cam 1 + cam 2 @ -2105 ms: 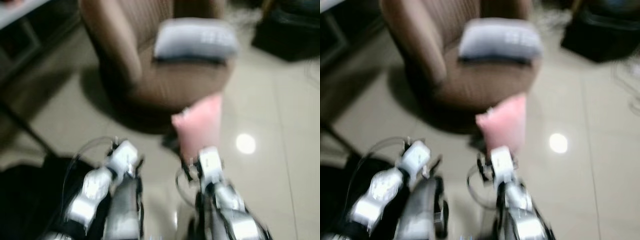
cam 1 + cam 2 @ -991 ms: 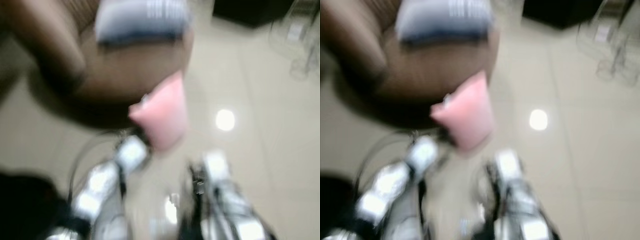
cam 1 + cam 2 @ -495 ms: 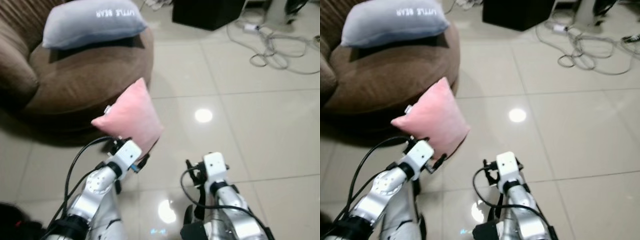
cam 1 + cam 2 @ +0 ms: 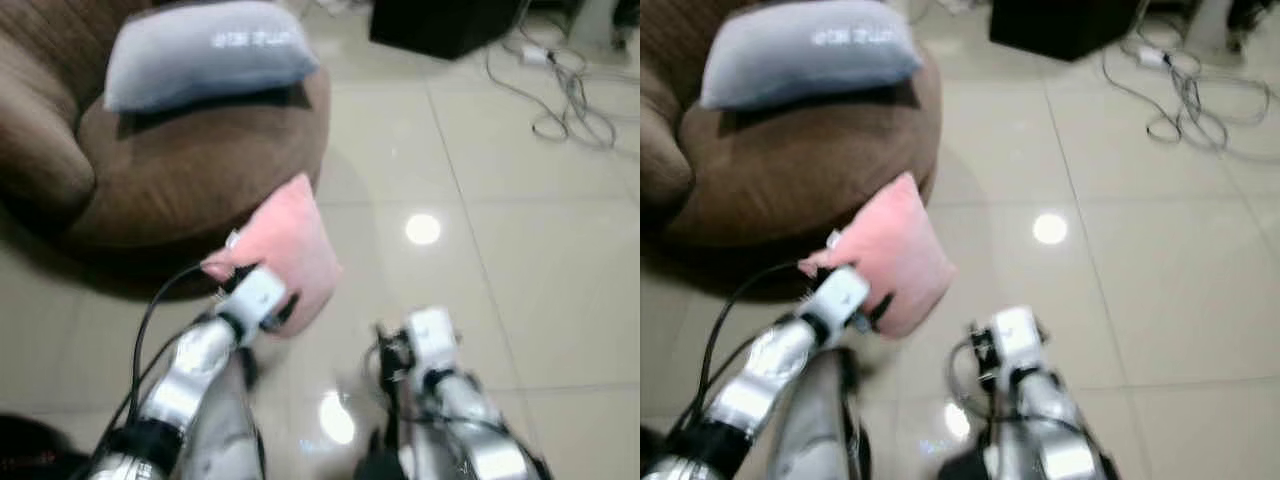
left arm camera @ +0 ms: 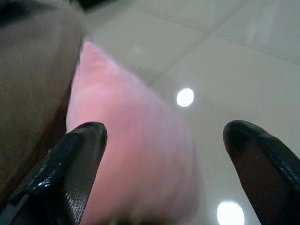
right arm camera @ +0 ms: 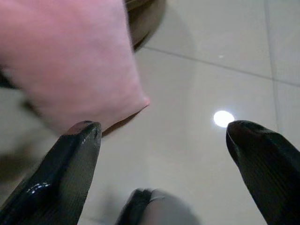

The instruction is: Move the pillow to the sofa from floor

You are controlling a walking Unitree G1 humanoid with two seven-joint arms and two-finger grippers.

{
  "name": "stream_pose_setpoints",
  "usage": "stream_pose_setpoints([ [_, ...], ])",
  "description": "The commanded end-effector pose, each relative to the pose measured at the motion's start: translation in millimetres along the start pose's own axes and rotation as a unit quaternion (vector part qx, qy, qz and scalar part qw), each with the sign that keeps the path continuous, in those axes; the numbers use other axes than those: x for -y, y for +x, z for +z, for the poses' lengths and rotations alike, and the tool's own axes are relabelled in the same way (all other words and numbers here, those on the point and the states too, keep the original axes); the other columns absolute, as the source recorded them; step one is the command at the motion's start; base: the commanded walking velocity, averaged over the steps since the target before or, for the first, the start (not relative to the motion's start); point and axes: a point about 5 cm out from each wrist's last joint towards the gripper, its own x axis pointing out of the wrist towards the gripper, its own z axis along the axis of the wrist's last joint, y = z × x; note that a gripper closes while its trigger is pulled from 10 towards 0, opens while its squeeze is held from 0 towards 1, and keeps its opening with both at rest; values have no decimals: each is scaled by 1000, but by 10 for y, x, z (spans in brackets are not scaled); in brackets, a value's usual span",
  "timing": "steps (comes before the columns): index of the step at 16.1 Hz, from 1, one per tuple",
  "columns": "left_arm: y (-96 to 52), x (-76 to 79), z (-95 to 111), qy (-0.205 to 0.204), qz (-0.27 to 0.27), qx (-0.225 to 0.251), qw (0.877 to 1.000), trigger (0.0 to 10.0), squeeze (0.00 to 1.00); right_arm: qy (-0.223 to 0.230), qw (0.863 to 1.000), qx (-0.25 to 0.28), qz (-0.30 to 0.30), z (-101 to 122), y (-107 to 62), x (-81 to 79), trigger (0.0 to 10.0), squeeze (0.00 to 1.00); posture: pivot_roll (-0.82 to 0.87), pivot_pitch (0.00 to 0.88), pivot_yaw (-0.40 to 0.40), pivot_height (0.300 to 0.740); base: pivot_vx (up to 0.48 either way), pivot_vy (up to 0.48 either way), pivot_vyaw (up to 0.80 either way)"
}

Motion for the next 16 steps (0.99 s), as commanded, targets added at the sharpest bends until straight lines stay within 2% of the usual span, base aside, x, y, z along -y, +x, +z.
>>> stream_pose_setpoints([
  [1, -125, 49, -232, -10, -4, -47, 999, 10000, 0, 15, 1000, -2, 6, -45, -25, -97, 10000, 43, 86, 237, 1, 500, 0, 0, 0],
  [2, -126, 36, -237, -20, 1, -47, 999, 10000, 0, 17, 1000, 6, -4, -37, -23, -70, 10000, 47, 93, 229, -6, 500, 0, 0, 0],
  [4, -117, -82, -220, -72, 53, -31, 996, 10000, 0, 22, 999, 45, -21, 53, -1, 17, 10000, 43, 110, 217, -24, 500, 0, 0, 0],
  [5, -123, -147, -205, -136, 96, -7, 986, 10000, 0, 12, 997, 75, -27, 142, 14, 63, 10000, 43, 127, 207, -41, 500, 0, 0, 0],
  [9, -163, -155, -228, -196, 165, 22, 966, 10000, 0, 10, 995, 90, -48, 248, 141, 221, 10000, 43, 205, 160, -123, 500, 0, 0, 0],
  [10, -157, -105, -225, -203, 163, 24, 965, 10000, 0, 6, 994, 102, -45, 311, 182, 229, 10000, 43, 215, 158, -132, 500, 0, 0, 0],
  [12, -144, -18, -243, -185, 146, 13, 972, 10000, 0, 3, 993, 113, -36, 384, 237, 222, 10000, 43, 219, 158, -136, 500, 0, 0, 0],
  [16, -124, -39, -272, -172, 153, 1, 973, 10000, 0, -1, 993, 113, -31, 347, 215, 189, 10000, 43, 209, 155, -134, 500, 424, 0, 0],
])
